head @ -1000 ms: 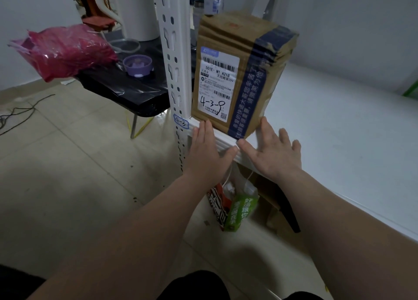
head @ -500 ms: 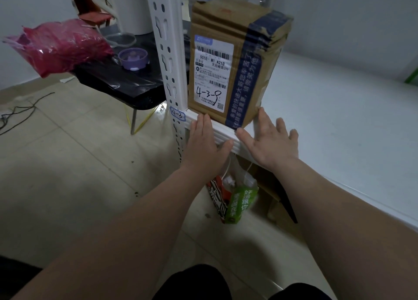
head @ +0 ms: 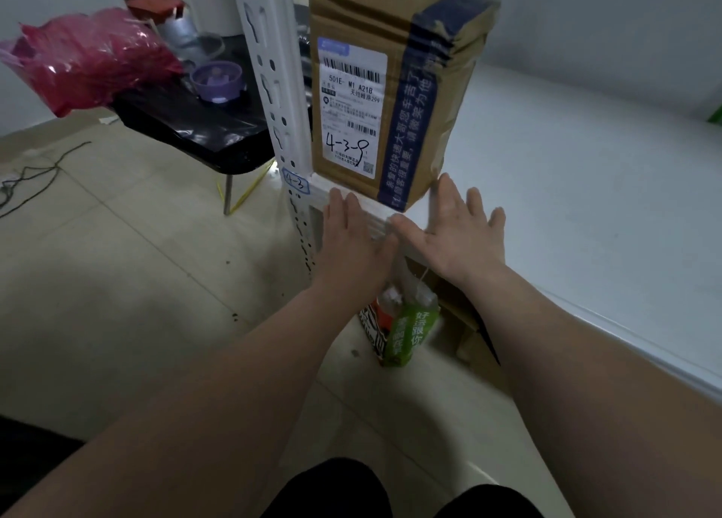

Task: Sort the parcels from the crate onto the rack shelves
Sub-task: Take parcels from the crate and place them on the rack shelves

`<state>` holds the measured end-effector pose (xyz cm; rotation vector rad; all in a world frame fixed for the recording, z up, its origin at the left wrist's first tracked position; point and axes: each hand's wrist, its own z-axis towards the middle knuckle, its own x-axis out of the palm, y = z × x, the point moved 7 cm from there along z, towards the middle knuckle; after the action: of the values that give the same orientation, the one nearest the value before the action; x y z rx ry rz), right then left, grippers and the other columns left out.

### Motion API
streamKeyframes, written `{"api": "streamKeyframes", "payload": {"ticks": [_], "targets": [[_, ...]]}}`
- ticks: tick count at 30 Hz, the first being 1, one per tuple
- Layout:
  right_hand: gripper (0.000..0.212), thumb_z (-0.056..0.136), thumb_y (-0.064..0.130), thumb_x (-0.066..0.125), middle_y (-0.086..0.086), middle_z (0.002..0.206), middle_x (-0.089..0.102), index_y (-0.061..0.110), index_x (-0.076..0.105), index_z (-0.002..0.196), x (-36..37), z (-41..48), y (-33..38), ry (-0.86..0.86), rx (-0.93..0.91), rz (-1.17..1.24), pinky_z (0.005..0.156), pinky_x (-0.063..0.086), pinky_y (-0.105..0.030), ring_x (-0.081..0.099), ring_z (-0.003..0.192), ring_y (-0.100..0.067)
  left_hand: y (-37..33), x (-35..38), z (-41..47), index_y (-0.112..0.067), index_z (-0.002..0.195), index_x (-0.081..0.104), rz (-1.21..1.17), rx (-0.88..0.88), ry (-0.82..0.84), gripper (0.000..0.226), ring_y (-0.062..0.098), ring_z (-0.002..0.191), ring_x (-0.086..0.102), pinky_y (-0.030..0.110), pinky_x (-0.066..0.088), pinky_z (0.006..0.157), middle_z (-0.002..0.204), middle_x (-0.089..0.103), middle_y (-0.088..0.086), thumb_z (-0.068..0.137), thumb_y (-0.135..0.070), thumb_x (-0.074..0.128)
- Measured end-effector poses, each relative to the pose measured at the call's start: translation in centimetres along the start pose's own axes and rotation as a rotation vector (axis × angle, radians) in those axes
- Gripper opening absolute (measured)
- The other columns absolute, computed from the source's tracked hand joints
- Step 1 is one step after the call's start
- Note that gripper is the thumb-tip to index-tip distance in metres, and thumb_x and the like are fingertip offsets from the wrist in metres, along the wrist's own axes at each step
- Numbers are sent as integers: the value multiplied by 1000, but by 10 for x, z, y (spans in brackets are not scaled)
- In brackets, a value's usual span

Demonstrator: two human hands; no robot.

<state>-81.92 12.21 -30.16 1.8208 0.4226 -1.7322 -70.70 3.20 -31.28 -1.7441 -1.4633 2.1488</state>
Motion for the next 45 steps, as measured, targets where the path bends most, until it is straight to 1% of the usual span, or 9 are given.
{"api": "streamKeyframes", "payload": {"ticks": [3, 6, 8, 14, 20, 27, 32, 36, 45], "targets": [[65, 82, 66, 38, -7, 123, 55, 17, 44, 126, -17, -12, 3, 53, -46, 195, 98, 35, -48, 46, 119, -31, -11, -14, -11, -4, 150, 15, -16, -26, -10, 67, 31, 145, 10, 42, 19, 115, 156, 9, 17, 96, -29, 48], [51, 92, 37, 56, -11, 124, 56, 15, 47, 138, -41, -45, -4, 96, 106, 404, 96, 39, -38, 48, 120, -31, -33, -38, -29, -3, 111, 59, 63, 64, 19, 24, 23, 99, 55, 33, 47, 81, 104, 57, 4, 92, -15, 51], [53, 95, 27, 56, -11, 132, 57, 15, 42, 145, -60, -66, -2, 120, 188, 429, 97, 41, -34, 50, 122, -28, -36, -52, -43, -11, 96, 63, 93, -77, 178, 17, 17, 81, 59, 22, 43, 61, 87, 60, -4, 93, -20, 49], [36, 96, 31, 55, -9, 112, 69, 13, 60, 127, -120, -119, 40, 273, 272, 525, 80, 41, -26, 61, 106, -26, -74, -126, -93, -6, 82, 61, -74, -198, 328, 21, 14, 66, 51, 17, 37, 53, 76, 57, 5, 94, -19, 49], [40, 93, 33, 57, -11, 121, 66, 11, 64, 125, -186, -192, 93, 477, 301, 549, 90, 44, -30, 60, 111, -26, -96, -211, -157, -18, 90, 57, -200, -278, 345, 4, 20, 82, 58, 30, 45, 77, 87, 60, 4, 92, -21, 55], [38, 92, 33, 60, -4, 115, 68, 15, 65, 124, -234, -265, 145, 532, 278, 628, 85, 46, -26, 64, 102, -20, -79, -283, -228, -16, 116, 61, -269, -402, 304, 26, 24, 106, 61, 39, 46, 100, 115, 62, 7, 91, -24, 59], [38, 93, 34, 60, -4, 120, 65, 15, 64, 125, -246, -325, 168, 587, 237, 632, 83, 45, -24, 61, 102, -18, -64, -324, -291, -15, 84, 63, -249, -363, 223, 11, 22, 77, 57, 28, 46, 70, 75, 58, 2, 91, -22, 58], [36, 93, 33, 59, -3, 119, 65, 16, 64, 125, -258, -368, 187, 580, 186, 654, 81, 41, -21, 58, 97, -14, -43, -350, -346, -19, 112, 62, -228, -443, 169, 22, 16, 91, 61, 28, 49, 80, 91, 61, -7, 93, -27, 57], [36, 93, 33, 60, -4, 122, 65, 15, 65, 124, -267, -456, 208, 622, 161, 632, 83, 38, -17, 59, 111, -18, -3, -392, -447, -11, 119, 60, -212, -565, 124, 31, 25, 104, 58, 38, 50, 90, 111, 61, 7, 92, -26, 58]]}}
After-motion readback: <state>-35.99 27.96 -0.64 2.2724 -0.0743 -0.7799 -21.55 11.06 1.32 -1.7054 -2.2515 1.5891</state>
